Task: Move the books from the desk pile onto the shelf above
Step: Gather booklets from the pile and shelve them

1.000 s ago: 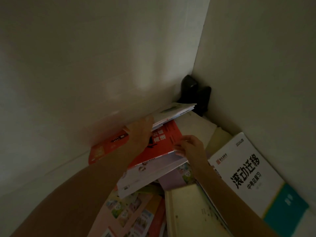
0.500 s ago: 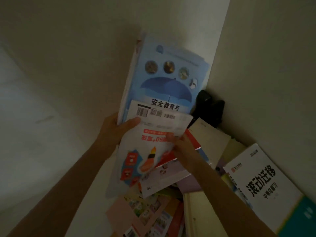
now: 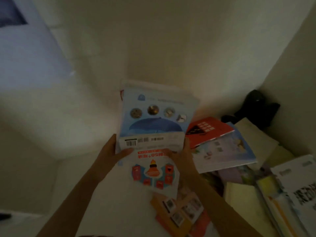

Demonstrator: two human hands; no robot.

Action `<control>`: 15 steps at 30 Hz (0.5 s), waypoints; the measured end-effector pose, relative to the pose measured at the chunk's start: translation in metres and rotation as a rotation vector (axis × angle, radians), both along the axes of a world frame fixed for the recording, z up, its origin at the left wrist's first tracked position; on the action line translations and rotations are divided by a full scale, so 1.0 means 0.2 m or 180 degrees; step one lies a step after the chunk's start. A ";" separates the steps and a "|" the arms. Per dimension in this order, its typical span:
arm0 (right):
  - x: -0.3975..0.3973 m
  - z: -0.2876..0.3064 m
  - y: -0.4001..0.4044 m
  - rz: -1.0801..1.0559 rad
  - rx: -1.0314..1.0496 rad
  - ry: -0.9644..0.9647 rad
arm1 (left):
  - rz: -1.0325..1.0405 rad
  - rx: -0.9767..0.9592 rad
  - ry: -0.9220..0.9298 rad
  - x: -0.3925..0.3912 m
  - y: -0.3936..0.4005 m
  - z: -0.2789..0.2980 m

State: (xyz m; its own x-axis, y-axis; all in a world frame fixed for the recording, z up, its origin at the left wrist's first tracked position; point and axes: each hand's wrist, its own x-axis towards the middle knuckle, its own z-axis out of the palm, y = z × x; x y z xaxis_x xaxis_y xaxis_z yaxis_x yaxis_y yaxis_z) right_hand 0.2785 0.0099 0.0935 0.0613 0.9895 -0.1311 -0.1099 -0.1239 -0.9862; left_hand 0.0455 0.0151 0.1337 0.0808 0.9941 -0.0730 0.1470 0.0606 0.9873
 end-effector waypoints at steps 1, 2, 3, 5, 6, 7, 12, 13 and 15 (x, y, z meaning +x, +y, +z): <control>-0.07 -0.03 -0.01 -0.0012 0.0020 -0.0016 | 0.0124 0.0023 0.0068 -0.05 -0.03 -0.04; -0.13 -0.06 -0.02 0.0029 0.0010 -0.0025 | 0.0219 0.0036 0.0098 -0.09 -0.07 -0.07; -0.19 -0.07 -0.04 0.0056 -0.0047 0.0011 | 0.0289 0.0063 0.0120 -0.14 -0.10 -0.09; -0.27 -0.06 -0.06 0.0143 -0.0210 0.0115 | 0.0300 0.0123 0.0054 -0.19 -0.15 -0.14; -0.29 -0.07 -0.06 0.0186 -0.0243 0.0150 | 0.0257 0.0111 -0.0023 -0.21 -0.17 -0.16; -0.30 -0.07 -0.07 0.0227 -0.0203 0.0166 | 0.0189 0.0046 -0.0079 -0.22 -0.18 -0.20; -0.34 -0.15 -0.19 0.0128 -0.0103 0.0333 | 0.0036 -0.0308 -0.0472 -0.18 -0.27 -0.36; -0.36 -0.15 -0.21 0.0076 -0.0137 0.0371 | 0.0174 -0.0312 -0.0572 -0.18 -0.28 -0.39; -0.40 -0.17 -0.22 0.0216 -0.0163 0.0304 | 0.0402 -0.0327 -0.0797 -0.21 -0.30 -0.43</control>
State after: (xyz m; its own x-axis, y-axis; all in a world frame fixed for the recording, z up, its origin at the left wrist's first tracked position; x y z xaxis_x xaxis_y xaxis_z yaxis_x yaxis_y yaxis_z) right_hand 0.1986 -0.0351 0.0585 -0.0206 0.9828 -0.1837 -0.1926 -0.1842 -0.9638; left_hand 0.0040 -0.0442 0.0471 -0.0150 0.9858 -0.1672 -0.1153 0.1644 0.9796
